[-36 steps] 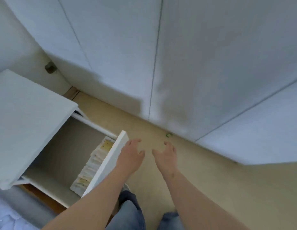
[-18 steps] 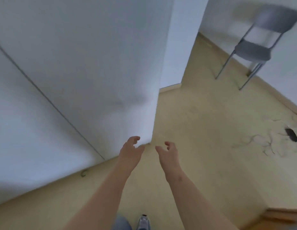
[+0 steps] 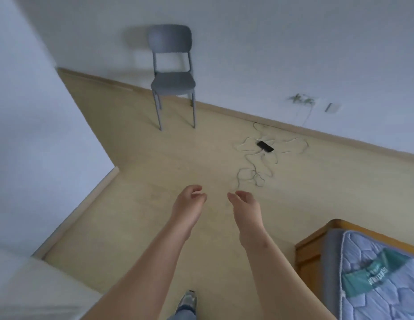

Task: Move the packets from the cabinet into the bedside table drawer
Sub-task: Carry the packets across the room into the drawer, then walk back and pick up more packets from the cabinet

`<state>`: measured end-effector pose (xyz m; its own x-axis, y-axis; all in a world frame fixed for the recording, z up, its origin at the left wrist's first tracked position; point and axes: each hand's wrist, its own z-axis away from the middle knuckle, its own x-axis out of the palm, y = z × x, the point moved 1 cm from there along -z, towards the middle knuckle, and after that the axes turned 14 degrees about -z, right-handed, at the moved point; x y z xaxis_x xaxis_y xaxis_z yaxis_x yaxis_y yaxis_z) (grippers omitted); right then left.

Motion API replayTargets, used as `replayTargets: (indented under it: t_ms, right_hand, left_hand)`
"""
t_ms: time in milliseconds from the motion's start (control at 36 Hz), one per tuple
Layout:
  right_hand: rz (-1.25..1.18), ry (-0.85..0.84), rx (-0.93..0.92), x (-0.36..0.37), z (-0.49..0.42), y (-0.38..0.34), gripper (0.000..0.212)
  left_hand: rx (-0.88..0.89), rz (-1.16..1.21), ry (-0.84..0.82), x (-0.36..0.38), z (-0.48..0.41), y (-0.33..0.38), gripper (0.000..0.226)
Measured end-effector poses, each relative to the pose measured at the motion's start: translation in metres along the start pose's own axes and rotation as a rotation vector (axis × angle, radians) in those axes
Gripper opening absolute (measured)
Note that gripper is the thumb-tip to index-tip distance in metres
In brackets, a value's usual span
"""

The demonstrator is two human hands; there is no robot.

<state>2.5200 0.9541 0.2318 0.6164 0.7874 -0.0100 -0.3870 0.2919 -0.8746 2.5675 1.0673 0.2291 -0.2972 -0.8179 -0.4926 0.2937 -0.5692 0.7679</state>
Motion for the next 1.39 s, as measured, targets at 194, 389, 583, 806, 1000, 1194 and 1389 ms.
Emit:
replayTargets:
  t_ms: [194,389,583,806,1000,1194,1389]
  right_hand:
    - [-0.189,0.225,0.025,-0.085,-0.099,-0.057,0.037]
    - [-0.277,0.318,0.021,-0.181,-0.211,-0.104,0.034]
    - [-0.28,0.395,0.01,-0.273,-0.309,-0.163,0.032]
    - [-0.407,0.499,0.03,-0.361,-0.428,-0.202,0.032]
    - [-0.541,0.664,-0.027,-0.448,-0.543,-0.262,0.031]
    - [-0.71,0.869,0.0,-0.533,-0.597,-0.298,0.03]
    - [-0.882,1.051,-0.008,-0.646,-0.618,-0.311,0.016]
  left_hand:
    - [0.128,-0.085,-0.229,0.105,-0.076,0.118,0.02]
    - [0.187,-0.127,-0.34,0.23,-0.138,0.221,0.018]
    - [0.177,-0.126,-0.419,0.337,-0.178,0.317,0.02]
    - [0.231,-0.179,-0.497,0.447,-0.252,0.414,0.019]
    - [0.382,-0.33,-0.653,0.565,-0.311,0.528,0.018]
    - [0.487,-0.499,-0.849,0.686,-0.323,0.618,0.018]
    - [0.486,-0.521,-0.975,0.804,-0.299,0.667,0.016]
